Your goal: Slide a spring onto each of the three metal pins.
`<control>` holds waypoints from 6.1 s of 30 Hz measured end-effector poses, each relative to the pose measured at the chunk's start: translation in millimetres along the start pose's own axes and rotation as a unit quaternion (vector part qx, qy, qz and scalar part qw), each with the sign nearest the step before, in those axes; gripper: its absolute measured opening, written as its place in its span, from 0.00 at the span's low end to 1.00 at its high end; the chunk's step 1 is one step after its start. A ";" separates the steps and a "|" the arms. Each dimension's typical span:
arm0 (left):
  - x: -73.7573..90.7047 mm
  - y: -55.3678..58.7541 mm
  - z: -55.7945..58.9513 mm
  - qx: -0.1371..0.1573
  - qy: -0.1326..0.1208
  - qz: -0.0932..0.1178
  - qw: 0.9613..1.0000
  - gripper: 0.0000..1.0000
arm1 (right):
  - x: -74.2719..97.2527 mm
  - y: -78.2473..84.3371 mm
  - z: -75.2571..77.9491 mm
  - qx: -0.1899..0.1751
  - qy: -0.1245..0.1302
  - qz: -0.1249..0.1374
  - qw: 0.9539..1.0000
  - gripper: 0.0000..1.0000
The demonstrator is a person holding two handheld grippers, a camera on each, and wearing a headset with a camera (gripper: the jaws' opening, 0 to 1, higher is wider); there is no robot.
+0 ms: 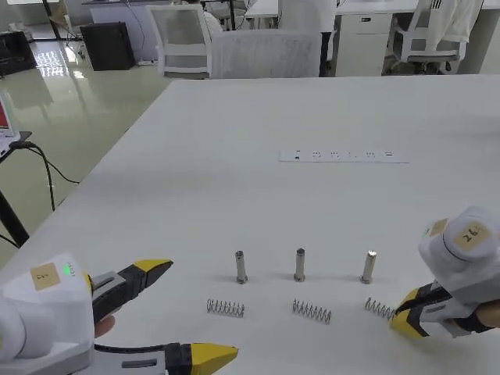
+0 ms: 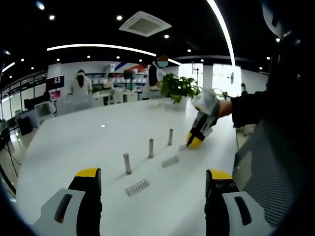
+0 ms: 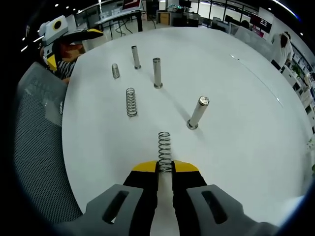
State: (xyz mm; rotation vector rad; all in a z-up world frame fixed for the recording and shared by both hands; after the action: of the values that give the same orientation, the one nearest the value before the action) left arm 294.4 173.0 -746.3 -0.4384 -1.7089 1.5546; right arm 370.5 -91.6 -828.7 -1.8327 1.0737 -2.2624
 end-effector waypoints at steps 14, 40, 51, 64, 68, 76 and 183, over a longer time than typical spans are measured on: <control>-5.0 -3.4 1.9 -0.013 0.017 -0.012 1.000 0.83 | 9.7 -7.3 -3.0 0.006 0.000 0.008 1.000 0.07; -19.2 -23.1 11.3 -0.047 0.061 -0.016 0.997 0.78 | 37.3 -55.2 -23.9 0.066 -0.011 0.038 0.997 0.07; -26.5 -28.9 15.9 -0.058 0.079 -0.017 0.995 0.75 | 43.1 -71.3 -31.2 0.092 -0.014 0.045 0.995 0.07; -42.8 -39.2 22.3 -0.071 0.100 -0.017 0.992 0.71 | 48.4 -90.1 -43.0 0.124 -0.020 0.053 0.991 0.07; -46.9 -40.0 25.2 -0.073 0.107 -0.017 0.991 0.70 | 49.4 -93.7 -45.0 0.130 -0.020 0.054 0.990 0.07; -53.9 -39.9 29.6 -0.073 0.117 -0.017 0.990 0.66 | 50.6 -100.8 -50.0 0.146 -0.024 0.055 0.987 0.07; -60.4 -30.3 67.3 -0.066 0.224 -0.020 0.972 0.03 | 63.9 -106.3 -100.5 0.271 -0.156 0.058 0.948 0.08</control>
State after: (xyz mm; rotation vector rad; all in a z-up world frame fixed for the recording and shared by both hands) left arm 291.6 78.6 -733.2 -0.7566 -1.4578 1.2031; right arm 303.9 9.7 -724.9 -1.7441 0.4349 -1.8603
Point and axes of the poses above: the centre of the closed fingertips' face, and the gripper's own axes: x roughly backward along the fingers, z roughly to its right, y roughly out of its underside, the point moved 4 cm from there along x, roughly backward along the fingers, and after that the axes turned 4 degrees about y, right-handed, at the moved point
